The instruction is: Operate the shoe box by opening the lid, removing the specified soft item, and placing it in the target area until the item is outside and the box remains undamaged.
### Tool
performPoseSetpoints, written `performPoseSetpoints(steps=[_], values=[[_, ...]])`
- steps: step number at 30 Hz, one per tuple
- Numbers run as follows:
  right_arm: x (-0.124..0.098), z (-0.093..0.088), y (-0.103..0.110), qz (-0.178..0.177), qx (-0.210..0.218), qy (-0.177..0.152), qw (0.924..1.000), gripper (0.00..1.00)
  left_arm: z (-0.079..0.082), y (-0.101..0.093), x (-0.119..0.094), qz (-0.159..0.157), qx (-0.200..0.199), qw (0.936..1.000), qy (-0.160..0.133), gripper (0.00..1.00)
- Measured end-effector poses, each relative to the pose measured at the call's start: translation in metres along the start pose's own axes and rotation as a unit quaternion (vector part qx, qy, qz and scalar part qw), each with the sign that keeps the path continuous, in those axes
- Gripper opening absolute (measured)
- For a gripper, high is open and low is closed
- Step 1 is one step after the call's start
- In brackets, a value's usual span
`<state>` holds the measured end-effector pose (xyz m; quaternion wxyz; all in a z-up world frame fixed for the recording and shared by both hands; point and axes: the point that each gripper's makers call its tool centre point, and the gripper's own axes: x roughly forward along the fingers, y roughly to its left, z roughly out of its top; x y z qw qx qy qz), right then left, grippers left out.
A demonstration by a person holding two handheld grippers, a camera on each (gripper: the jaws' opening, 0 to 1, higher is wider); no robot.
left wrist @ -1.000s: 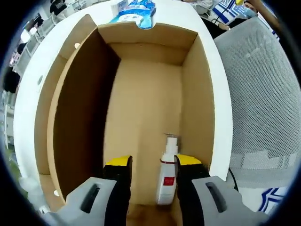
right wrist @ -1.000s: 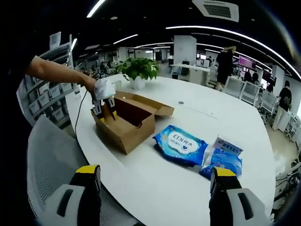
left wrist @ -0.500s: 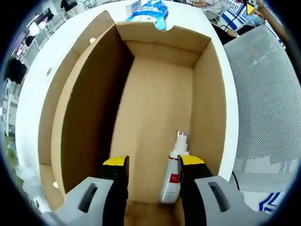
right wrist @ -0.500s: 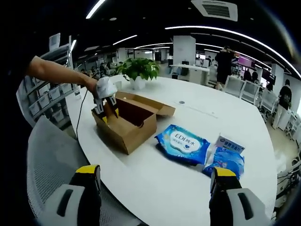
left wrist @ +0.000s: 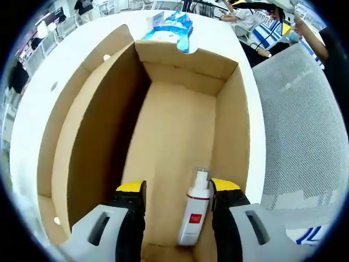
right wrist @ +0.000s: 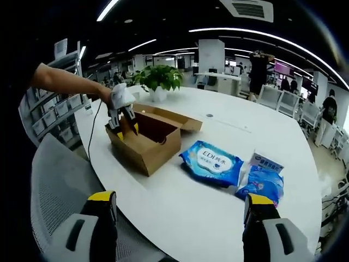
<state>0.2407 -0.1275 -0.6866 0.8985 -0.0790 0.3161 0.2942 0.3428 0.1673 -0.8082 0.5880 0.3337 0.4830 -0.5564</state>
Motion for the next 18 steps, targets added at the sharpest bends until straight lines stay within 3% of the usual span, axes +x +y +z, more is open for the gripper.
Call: performPoseSetpoints(steps=[8, 12, 18], values=[[-0.002, 0.0, 0.0, -0.004, 0.012, -0.003, 0.9999, 0.97, 0.006, -0.007, 0.013, -0.013, -0.006, 0.9999, -0.006, 0.43], [-0.001, -0.001, 0.002, -0.004, 0.016, -0.003, 0.9999, 0.97, 0.01, 0.002, 0.01, 0.006, 0.009, 0.9998, -0.016, 0.47], [-0.001, 0.0, 0.004, -0.002, 0.015, 0.0, 0.9999, 0.97, 0.004, 0.015, 0.006, 0.019, -0.016, 0.9996, -0.016, 0.47]])
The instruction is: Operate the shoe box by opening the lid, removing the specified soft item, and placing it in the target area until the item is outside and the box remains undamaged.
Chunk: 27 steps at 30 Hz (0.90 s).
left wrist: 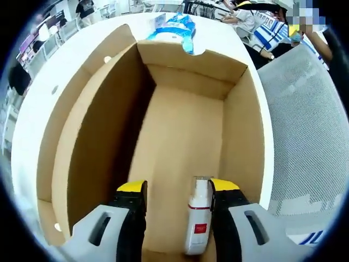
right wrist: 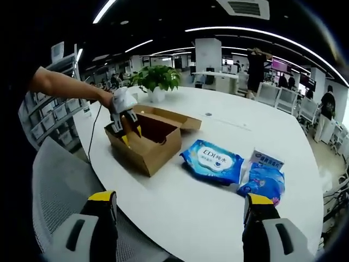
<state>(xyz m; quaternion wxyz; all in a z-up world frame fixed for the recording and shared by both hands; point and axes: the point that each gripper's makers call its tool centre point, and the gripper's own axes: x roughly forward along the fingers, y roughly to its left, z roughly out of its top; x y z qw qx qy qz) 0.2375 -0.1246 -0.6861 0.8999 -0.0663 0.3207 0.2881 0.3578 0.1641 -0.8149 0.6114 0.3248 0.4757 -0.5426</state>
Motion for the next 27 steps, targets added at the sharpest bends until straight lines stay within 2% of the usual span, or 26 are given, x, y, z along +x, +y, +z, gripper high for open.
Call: performPoseSetpoints(steps=[7, 12, 17, 22, 27], values=[[-0.001, 0.004, 0.0, 0.0, 0.0, -0.003, 1.0, 0.97, -0.005, 0.007, -0.008, 0.014, -0.02, 0.9997, -0.008, 0.42], [0.001, 0.005, 0.001, 0.001, -0.002, -0.001, 1.0, 0.97, 0.005, -0.002, -0.008, 0.004, -0.028, 0.9993, -0.025, 0.43], [0.002, 0.008, 0.003, 0.003, -0.003, -0.005, 1.0, 0.96, 0.008, -0.012, 0.002, -0.004, -0.02, 0.9995, -0.022, 0.43], [0.006, 0.004, 0.006, 0.004, -0.001, -0.001, 1.0, 0.96, -0.004, -0.012, 0.013, 0.004, -0.012, 0.9999, 0.0, 0.4], [0.008, 0.006, 0.008, 0.007, -0.004, -0.001, 1.0, 0.96, -0.02, -0.006, 0.011, 0.014, -0.015, 0.9997, 0.011, 0.36]])
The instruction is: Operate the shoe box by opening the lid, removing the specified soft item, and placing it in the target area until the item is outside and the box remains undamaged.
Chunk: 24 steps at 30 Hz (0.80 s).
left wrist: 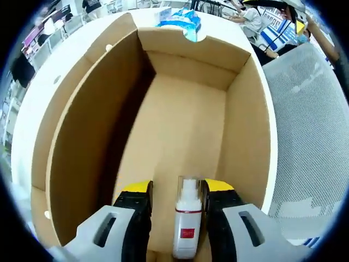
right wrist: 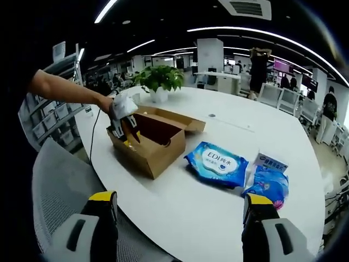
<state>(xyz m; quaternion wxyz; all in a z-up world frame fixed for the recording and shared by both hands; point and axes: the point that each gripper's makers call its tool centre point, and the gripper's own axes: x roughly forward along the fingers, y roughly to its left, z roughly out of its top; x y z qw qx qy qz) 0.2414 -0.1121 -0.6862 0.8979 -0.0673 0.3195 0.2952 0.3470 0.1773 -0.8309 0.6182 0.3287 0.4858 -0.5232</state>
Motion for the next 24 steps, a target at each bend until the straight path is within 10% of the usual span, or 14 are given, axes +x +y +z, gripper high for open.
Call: performPoseSetpoints(steps=[24], values=[[0.011, 0.007, 0.009, 0.014, 0.005, -0.01, 0.9998, 0.94, -0.054, 0.013, -0.017, 0.032, -0.022, 0.9988, 0.031, 0.2]])
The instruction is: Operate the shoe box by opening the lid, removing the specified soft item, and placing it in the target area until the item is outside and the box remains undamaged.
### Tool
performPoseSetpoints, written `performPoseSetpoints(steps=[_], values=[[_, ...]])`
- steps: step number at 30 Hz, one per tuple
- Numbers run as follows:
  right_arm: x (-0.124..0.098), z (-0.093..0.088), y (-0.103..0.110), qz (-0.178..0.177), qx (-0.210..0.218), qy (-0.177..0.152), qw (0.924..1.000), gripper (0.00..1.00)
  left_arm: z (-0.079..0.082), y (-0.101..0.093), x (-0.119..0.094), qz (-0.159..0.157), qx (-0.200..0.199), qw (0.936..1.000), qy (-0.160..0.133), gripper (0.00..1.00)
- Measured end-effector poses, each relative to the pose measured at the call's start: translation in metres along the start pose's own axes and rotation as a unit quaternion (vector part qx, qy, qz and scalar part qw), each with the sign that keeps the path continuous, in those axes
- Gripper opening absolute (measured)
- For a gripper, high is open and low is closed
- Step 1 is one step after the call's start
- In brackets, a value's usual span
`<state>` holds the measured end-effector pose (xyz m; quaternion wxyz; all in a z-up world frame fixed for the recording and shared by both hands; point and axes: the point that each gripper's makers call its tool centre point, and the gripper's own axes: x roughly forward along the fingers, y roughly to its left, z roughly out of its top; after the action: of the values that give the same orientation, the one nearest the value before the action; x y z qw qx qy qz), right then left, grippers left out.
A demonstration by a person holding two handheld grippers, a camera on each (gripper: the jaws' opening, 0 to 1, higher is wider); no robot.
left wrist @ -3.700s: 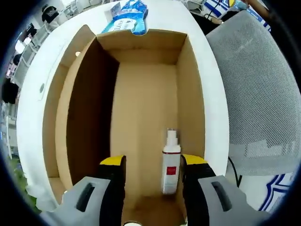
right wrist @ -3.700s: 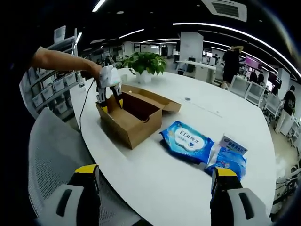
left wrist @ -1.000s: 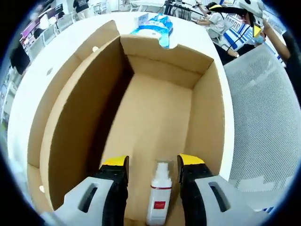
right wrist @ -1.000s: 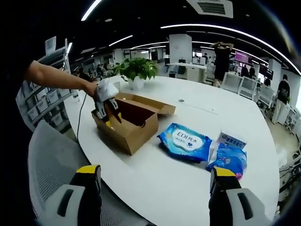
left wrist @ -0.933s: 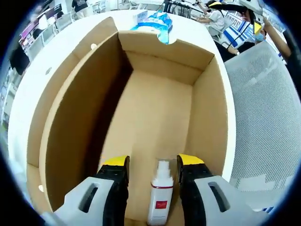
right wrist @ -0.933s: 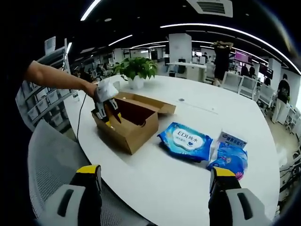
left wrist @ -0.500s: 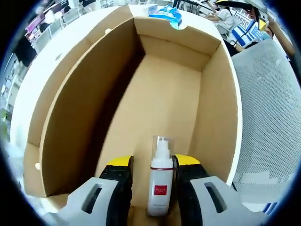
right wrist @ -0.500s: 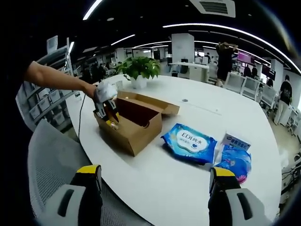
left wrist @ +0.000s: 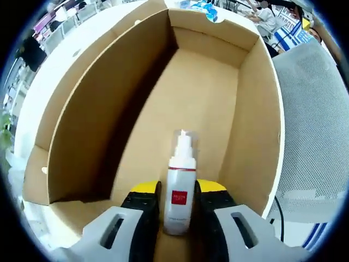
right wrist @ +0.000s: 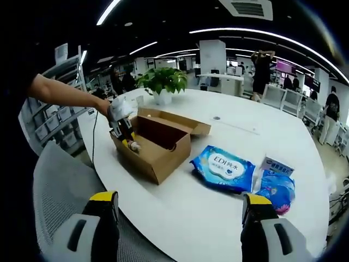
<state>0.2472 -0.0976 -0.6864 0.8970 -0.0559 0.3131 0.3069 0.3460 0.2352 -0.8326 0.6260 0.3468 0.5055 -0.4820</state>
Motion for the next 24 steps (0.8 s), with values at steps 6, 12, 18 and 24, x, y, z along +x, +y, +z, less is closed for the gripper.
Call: performPoseSetpoints(steps=[6, 12, 18, 24], values=[[0.002, 0.002, 0.005, 0.005, 0.004, -0.006, 1.0, 0.94, 0.002, 0.002, -0.001, 0.011, 0.012, 0.9999, -0.002, 0.2], [0.003, 0.004, 0.01, 0.011, 0.01, -0.011, 0.9998, 0.93, 0.006, 0.006, -0.002, 0.036, 0.044, 0.9984, -0.007, 0.19], [0.007, 0.004, 0.016, 0.018, 0.019, -0.013, 0.9996, 0.91, 0.012, 0.011, -0.009, 0.059, 0.062, 0.9961, -0.018, 0.19], [0.011, 0.006, 0.023, 0.026, 0.024, -0.014, 0.9993, 0.9, 0.021, 0.015, -0.021, 0.084, 0.055, 0.9944, -0.034, 0.18]])
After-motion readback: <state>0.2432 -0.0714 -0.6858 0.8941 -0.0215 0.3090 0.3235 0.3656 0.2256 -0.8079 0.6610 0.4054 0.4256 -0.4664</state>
